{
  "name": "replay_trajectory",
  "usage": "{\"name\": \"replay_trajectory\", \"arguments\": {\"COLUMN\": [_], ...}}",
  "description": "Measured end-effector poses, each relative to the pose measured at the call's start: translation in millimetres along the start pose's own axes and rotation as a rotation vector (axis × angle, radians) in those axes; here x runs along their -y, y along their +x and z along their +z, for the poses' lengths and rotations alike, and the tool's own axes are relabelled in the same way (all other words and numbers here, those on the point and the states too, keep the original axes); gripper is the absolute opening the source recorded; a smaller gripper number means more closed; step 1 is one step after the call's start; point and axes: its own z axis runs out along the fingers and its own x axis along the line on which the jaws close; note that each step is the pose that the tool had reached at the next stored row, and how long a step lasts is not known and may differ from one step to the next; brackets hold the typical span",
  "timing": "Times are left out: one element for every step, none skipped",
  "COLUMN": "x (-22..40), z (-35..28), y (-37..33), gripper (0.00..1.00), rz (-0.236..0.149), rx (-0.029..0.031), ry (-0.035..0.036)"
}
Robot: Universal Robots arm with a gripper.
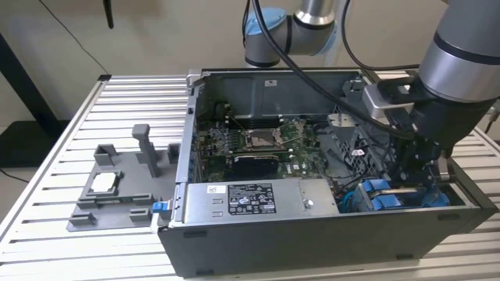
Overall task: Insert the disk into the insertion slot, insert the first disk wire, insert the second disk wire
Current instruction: 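Insert the second disk wire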
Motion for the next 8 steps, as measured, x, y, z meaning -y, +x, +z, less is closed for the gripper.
{"name": "replay_trajectory", "arguments": {"x": [0.1, 0.1, 0.0, 0.0, 0.0, 0.0, 0.0, 0.1], "z": [-0.5, -0.7, -1.0, -1.1, -1.1, -1.3, -1.6, -2.2], "y": [0.1, 0.1, 0.1, 0.1, 0.2, 0.2, 0.2, 0.2], "gripper": [0.17, 0.17, 0.24, 0.24, 0.24, 0.24, 0.24, 0.24], "rz": [0.000, 0.000, 0.001, 0.001, 0.001, 0.001, 0.002, 0.002], "rx": [0.0006, 0.0003, -0.0003, -0.0004, -0.0005, -0.0005, 0.0000, 0.0008], "ry": [-0.0005, -0.0007, -0.0009, -0.0011, -0.0014, -0.0017, -0.0019, -0.0022]}}
